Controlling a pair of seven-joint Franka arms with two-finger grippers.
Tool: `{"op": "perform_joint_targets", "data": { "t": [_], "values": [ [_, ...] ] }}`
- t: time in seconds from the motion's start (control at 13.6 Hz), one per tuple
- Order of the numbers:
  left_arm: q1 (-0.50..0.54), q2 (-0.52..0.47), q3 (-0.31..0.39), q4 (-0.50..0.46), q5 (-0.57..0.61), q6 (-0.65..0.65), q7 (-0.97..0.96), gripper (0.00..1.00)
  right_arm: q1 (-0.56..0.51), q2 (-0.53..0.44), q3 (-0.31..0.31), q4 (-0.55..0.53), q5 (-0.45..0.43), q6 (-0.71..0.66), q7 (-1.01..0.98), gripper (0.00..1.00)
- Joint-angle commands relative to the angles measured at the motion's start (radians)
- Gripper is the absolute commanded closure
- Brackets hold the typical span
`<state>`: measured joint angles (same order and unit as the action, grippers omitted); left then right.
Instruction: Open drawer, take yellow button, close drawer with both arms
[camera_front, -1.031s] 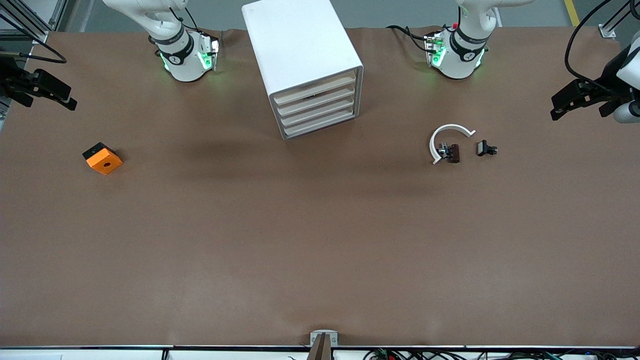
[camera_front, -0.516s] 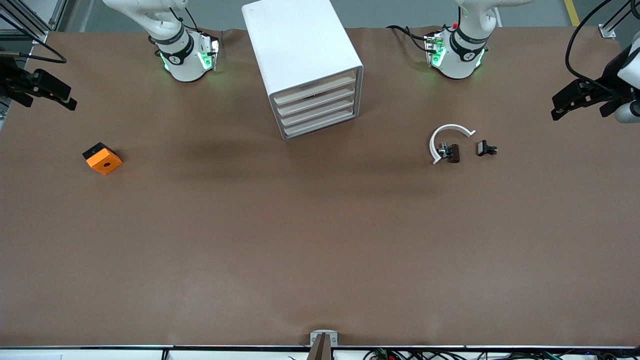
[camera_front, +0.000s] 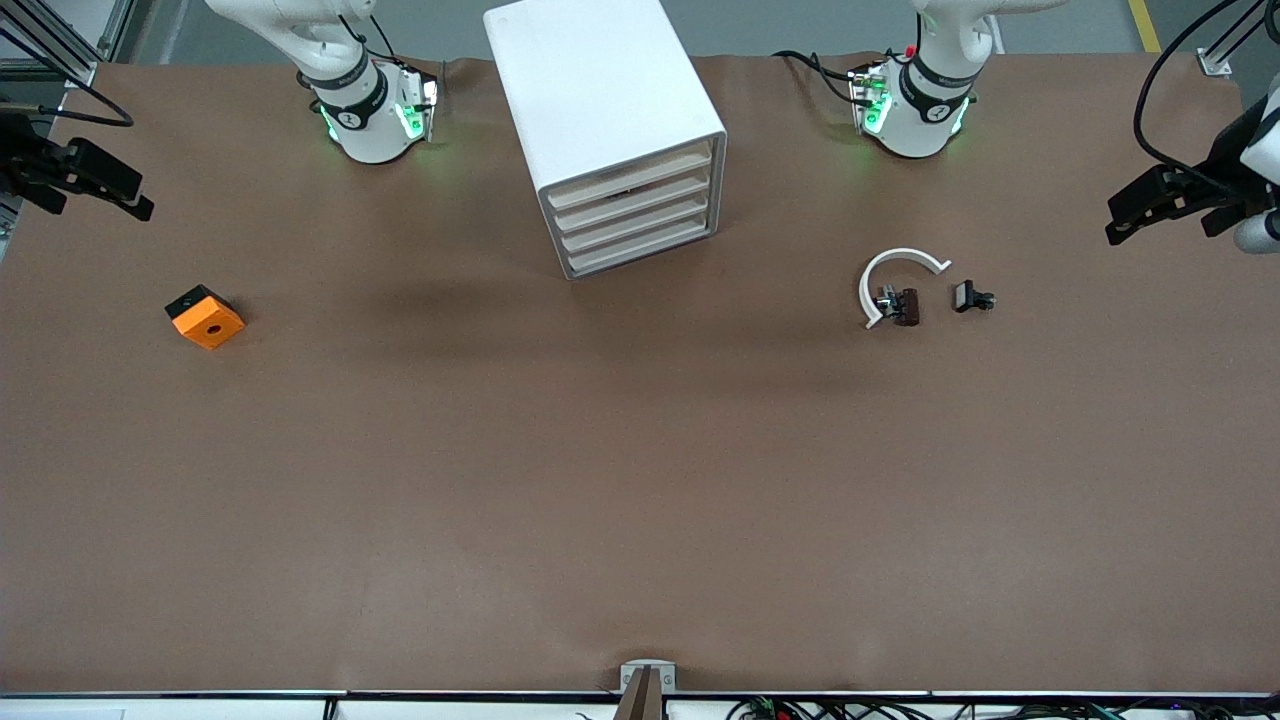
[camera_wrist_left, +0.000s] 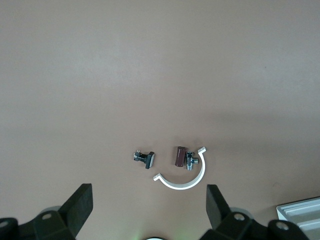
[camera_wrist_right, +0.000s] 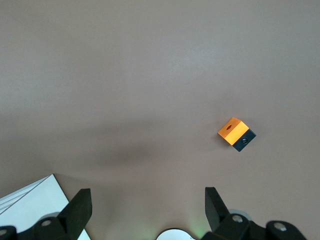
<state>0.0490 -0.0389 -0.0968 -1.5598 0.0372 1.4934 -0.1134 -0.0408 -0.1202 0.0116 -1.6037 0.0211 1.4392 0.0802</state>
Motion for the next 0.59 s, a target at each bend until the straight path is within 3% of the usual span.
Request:
{"op": "perform_joint_targets", "data": {
  "t": [0.0, 0.22, 0.37, 0.52],
  "values": [
    [-0.003, 0.054, -0.006, 0.000, -0.017, 0.034, -0.020, 0.00, -0.010, 0.004, 0.010, 0.018, -0.007, -0.005, -0.008, 0.00],
    [-0.024, 0.102, -0.027, -0.066, -0.017, 0.141, -0.075, 0.00, -0.010, 0.004, 0.010, 0.018, -0.007, -0.003, -0.007, 0.00],
    [-0.041, 0.141, -0.079, -0.120, -0.017, 0.243, -0.213, 0.00, -0.010, 0.004, 0.010, 0.018, -0.007, -0.002, -0.007, 0.00],
    [-0.069, 0.227, -0.130, -0.115, -0.008, 0.286, -0.410, 0.00, -0.008, 0.008, 0.011, 0.018, 0.000, 0.000, -0.005, 0.00]
  ]
}}
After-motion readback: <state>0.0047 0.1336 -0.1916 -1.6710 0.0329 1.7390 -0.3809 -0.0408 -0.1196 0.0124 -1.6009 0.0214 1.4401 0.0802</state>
